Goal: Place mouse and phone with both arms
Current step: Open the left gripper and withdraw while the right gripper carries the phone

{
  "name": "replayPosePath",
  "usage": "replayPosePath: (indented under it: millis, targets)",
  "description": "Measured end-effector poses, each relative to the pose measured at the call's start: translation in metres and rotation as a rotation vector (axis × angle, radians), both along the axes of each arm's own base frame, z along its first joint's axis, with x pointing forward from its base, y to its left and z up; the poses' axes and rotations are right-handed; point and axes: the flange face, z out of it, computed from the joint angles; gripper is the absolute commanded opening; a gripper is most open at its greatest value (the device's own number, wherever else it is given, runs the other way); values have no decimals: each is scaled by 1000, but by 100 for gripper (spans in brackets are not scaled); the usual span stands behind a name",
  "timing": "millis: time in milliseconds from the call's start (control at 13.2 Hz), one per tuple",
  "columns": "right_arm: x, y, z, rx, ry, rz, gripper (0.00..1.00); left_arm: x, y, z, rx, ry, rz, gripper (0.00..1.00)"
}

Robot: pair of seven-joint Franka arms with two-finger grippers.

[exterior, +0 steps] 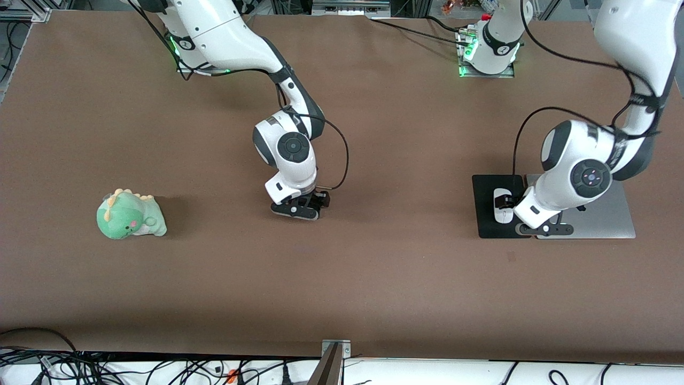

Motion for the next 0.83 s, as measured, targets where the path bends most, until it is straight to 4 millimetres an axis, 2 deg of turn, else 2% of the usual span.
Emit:
replayPosePath:
  millis: [152, 303, 531, 607, 682, 834]
  targets:
    - [-4, 5, -3, 2, -9, 14, 100, 3, -13, 81, 17, -7, 0, 100]
    - [-6, 8, -8, -17, -23, 43, 100, -1, -13, 155, 9, -12, -14, 100]
    - [-6, 6, -17, -28, -45, 67, 100, -12, -9, 230, -17, -41, -70, 100]
    - [-6, 6, -20, -24, -50, 69, 94, -20, -12, 250, -14, -57, -91, 100]
    - [-6, 6, -20, -22, -53, 70, 79, -29, -18, 268, -8, -70, -111, 100]
    - [-6, 7, -19, -18, -58, 72, 43, -43, -28, 291, 7, -92, -138, 100]
